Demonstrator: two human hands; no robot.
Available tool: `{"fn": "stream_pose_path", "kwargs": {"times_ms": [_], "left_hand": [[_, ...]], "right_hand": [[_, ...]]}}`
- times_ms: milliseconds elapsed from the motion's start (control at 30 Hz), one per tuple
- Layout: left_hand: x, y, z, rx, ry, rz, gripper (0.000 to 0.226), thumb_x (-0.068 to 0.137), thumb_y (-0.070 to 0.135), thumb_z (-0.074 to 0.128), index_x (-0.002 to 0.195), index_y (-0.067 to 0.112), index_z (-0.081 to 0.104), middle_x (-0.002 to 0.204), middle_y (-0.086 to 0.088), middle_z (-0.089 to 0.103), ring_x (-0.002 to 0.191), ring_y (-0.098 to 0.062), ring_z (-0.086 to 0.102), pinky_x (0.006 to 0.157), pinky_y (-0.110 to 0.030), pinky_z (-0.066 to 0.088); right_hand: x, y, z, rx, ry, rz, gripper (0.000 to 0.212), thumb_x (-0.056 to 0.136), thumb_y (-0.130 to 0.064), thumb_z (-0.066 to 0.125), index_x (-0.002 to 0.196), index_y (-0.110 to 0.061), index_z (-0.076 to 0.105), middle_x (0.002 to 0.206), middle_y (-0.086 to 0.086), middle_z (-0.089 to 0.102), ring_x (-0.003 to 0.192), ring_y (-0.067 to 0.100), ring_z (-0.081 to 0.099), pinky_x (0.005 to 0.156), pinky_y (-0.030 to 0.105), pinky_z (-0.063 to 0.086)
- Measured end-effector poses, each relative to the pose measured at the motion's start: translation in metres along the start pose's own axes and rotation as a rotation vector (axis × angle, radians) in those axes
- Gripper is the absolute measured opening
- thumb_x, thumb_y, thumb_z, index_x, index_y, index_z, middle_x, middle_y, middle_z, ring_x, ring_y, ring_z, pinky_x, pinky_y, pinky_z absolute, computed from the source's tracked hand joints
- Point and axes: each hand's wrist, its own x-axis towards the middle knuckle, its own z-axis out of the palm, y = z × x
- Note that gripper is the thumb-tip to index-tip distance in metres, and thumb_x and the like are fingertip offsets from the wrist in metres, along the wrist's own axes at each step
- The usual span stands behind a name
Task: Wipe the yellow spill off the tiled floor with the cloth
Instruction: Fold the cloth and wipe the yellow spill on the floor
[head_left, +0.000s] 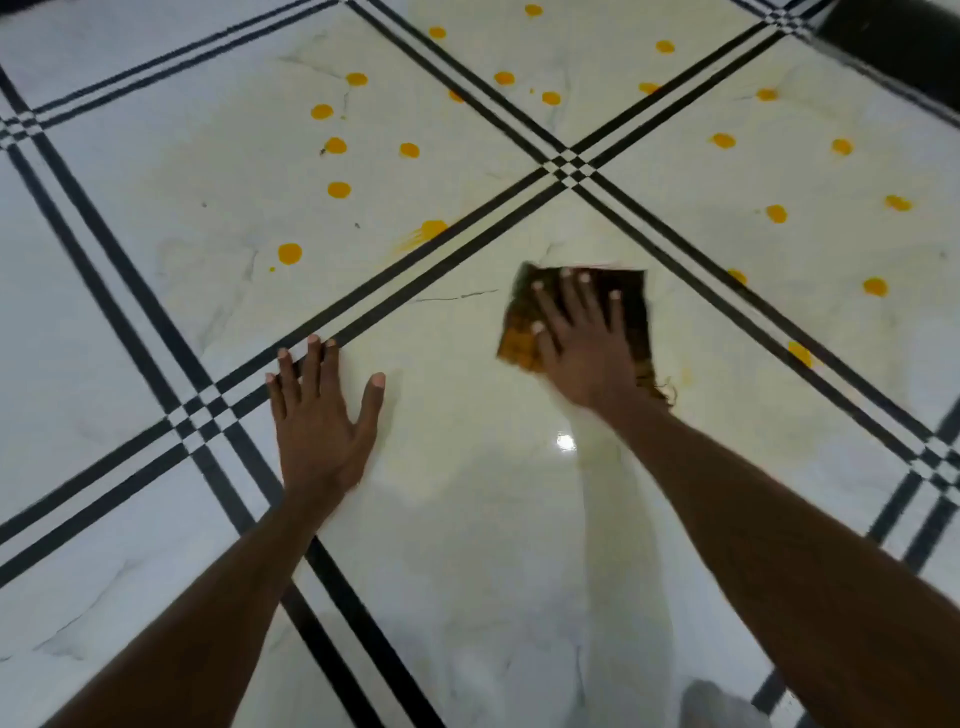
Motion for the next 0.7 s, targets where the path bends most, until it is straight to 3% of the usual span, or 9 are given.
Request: {"fn": "stream_pose_path", "kwargs": {"times_ms": [100, 167, 233, 333, 433, 500, 600, 700], "left_hand": [[0.012, 0.035, 0.009, -0.009, -0.040, 0.180, 0.079, 0.103, 0.066, 0.023, 0.164, 0.016, 0.023, 0.173, -0.005, 0.018, 0.162, -0.022, 0.003, 0.131, -0.050, 0.003], [0.021, 0.048, 0.018, 0.003, -0.067, 0.285, 0.075, 0.104, 0.062, 0.025, 0.164, 0.017, 0.023, 0.174, -0.005, 0.017, 0.162, -0.022, 0.003, 0.131, -0.051, 0.005], [0.030, 0.053, 0.027, 0.008, -0.064, 0.289, 0.073, 0.105, 0.060, 0.025, 0.164, 0.017, 0.023, 0.174, -0.003, 0.016, 0.162, -0.022, 0.002, 0.131, -0.052, 0.005], [0.036, 0.058, 0.036, 0.031, -0.038, 0.231, 0.070, 0.105, 0.057, 0.026, 0.165, 0.020, 0.021, 0.174, 0.000, 0.012, 0.162, -0.021, 0.001, 0.132, -0.049, 0.001], [0.035, 0.059, 0.035, 0.047, -0.037, 0.244, 0.068, 0.106, 0.054, 0.026, 0.165, 0.022, 0.018, 0.175, 0.002, 0.009, 0.162, -0.019, 0.000, 0.132, -0.047, 0.002], [0.036, 0.060, 0.032, 0.025, -0.049, 0.243, 0.067, 0.106, 0.051, 0.027, 0.166, 0.023, 0.018, 0.175, 0.002, 0.010, 0.162, -0.018, 0.000, 0.132, -0.047, 0.004], [0.034, 0.066, 0.025, 0.030, -0.069, 0.208, 0.067, 0.105, 0.050, 0.027, 0.166, 0.024, 0.016, 0.175, 0.001, 0.009, 0.162, -0.020, 0.001, 0.131, -0.052, 0.008], [0.033, 0.070, 0.023, 0.053, -0.090, 0.213, 0.067, 0.106, 0.048, 0.026, 0.166, 0.022, 0.016, 0.175, -0.001, 0.009, 0.162, -0.022, 0.003, 0.129, -0.057, 0.014]], "right_hand": [[-0.076, -0.020, -0.003, 0.006, -0.051, -0.367, 0.058, 0.112, -0.046, 0.022, 0.167, -0.033, 0.012, 0.177, 0.003, 0.005, 0.164, 0.025, 0.000, 0.131, 0.055, 0.000], [-0.124, 0.015, -0.007, 0.027, -0.100, -0.441, 0.058, 0.112, -0.045, 0.030, 0.167, -0.034, 0.013, 0.177, -0.002, 0.003, 0.164, 0.021, -0.002, 0.132, 0.052, 0.000], [-0.140, 0.070, -0.012, 0.031, -0.096, -0.344, 0.058, 0.111, -0.044, 0.032, 0.167, -0.035, 0.016, 0.177, -0.003, 0.005, 0.164, 0.020, 0.002, 0.132, 0.055, 0.008], [-0.097, 0.128, -0.008, 0.060, 0.023, 0.035, 0.058, 0.109, -0.048, 0.025, 0.166, -0.038, 0.017, 0.177, 0.000, 0.011, 0.164, 0.023, 0.007, 0.127, 0.062, 0.017], [-0.027, 0.117, -0.004, 0.069, 0.077, 0.272, 0.063, 0.107, -0.052, 0.017, 0.167, -0.032, 0.018, 0.176, 0.007, 0.013, 0.163, 0.030, 0.008, 0.128, 0.064, 0.012], [-0.012, 0.089, -0.002, 0.043, 0.032, 0.135, 0.064, 0.108, -0.050, 0.018, 0.167, -0.027, 0.017, 0.176, 0.010, 0.013, 0.163, 0.033, 0.008, 0.127, 0.065, 0.012], [-0.062, 0.065, -0.010, 0.054, -0.056, -0.171, 0.060, 0.111, -0.047, 0.026, 0.168, -0.030, 0.015, 0.177, 0.004, 0.006, 0.164, 0.027, 0.001, 0.130, 0.059, 0.006], [-0.116, 0.120, -0.018, 0.051, -0.083, -0.089, 0.060, 0.111, -0.048, 0.026, 0.167, -0.034, 0.012, 0.177, 0.000, 0.004, 0.164, 0.024, 0.001, 0.129, 0.061, 0.013]]}}
